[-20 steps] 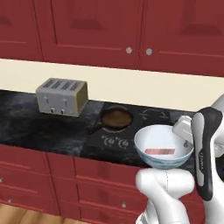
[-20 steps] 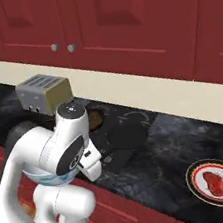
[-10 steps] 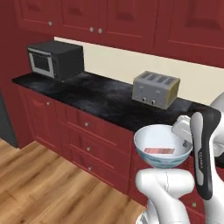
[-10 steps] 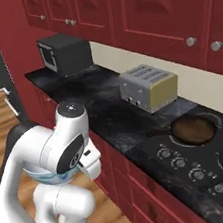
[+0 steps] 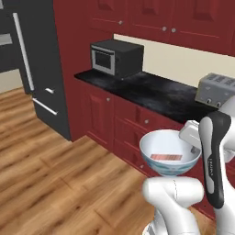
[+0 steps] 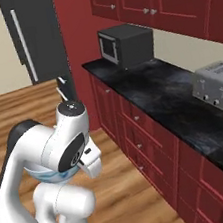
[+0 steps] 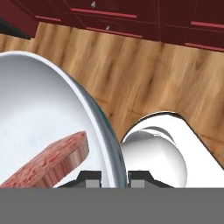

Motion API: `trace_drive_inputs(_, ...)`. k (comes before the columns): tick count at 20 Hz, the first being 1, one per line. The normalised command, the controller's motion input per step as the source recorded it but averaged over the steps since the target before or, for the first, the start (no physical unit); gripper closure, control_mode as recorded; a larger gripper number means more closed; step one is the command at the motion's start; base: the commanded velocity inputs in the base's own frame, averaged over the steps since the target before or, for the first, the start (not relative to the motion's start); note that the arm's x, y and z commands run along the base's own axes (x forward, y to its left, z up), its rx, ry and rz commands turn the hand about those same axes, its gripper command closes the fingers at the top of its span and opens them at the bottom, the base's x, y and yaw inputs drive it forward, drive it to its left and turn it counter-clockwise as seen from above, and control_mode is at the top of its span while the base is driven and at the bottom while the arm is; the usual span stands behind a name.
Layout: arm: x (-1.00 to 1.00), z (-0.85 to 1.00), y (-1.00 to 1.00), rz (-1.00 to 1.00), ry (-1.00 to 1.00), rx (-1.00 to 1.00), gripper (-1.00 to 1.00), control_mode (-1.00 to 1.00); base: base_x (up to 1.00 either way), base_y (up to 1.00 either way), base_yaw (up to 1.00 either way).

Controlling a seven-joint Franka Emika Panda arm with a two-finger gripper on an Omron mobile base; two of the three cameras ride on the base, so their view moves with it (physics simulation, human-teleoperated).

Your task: Place one of the steaks on the plate and the other in the bowl. Then place the bowl in the fridge.

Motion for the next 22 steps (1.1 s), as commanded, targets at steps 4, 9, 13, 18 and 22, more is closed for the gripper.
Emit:
trace_drive_inputs(4,0.0,0.0,0.0,0.0,0.0,0.0,1.0,1.0,0.19,1.0,-0.02)
trace_drive_inputs(9,0.0,0.0,0.0,0.0,0.0,0.0,1.0,1.0,0.49,1.0,-0.16)
trace_drive_inputs(13,0.0,0.0,0.0,0.0,0.0,0.0,1.0,1.0,0.6,1.0,-0.2)
trace_drive_inputs(18,0.0,0.0,0.0,0.0,0.0,0.0,1.0,1.0,0.69,1.0,-0.2)
trace_drive_inputs(22,0.0,0.0,0.0,0.0,0.0,0.0,1.0,1.0,0.66,1.0,-0.18)
